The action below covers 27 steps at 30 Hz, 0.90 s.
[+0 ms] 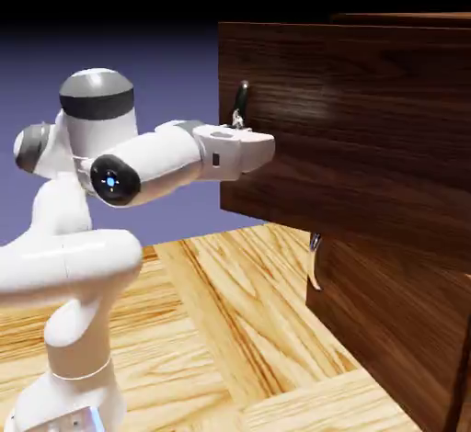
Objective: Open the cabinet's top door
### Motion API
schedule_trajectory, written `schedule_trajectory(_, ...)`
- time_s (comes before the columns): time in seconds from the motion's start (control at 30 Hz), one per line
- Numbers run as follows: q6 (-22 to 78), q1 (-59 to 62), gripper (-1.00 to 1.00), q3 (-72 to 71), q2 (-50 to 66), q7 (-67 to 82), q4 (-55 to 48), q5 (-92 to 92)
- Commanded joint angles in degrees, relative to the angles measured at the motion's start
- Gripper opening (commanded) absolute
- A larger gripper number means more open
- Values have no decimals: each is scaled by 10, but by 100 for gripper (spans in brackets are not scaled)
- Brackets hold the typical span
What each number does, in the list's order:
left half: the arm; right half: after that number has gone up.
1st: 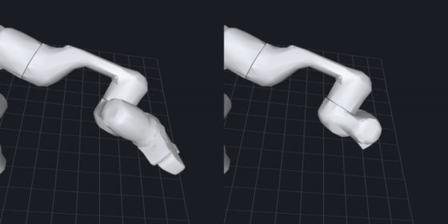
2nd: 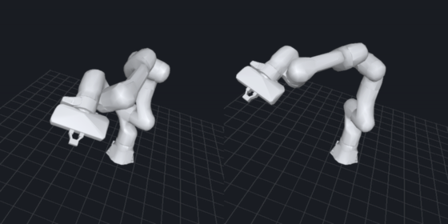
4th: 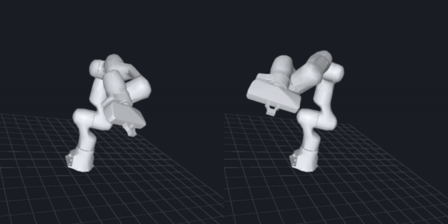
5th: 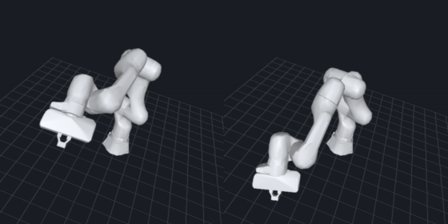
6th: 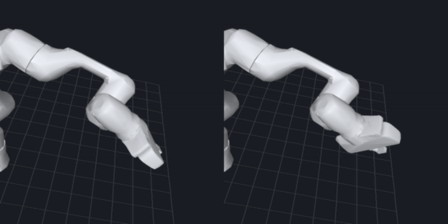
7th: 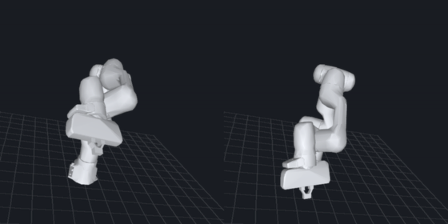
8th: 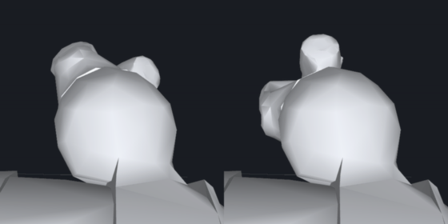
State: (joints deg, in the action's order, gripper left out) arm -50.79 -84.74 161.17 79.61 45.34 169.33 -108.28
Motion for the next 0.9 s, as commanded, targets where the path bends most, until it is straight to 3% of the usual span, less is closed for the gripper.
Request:
schedule_trajectory(0.0, 17, 10, -100, 7, -21, 17, -8, 19)
schedule_trajectory(0.33, 133, 78, -100, 37, -228, 194, -113, 213)
schedule_trajectory(0.87, 186, 76, -100, 40, -561, 399, -363, 476)
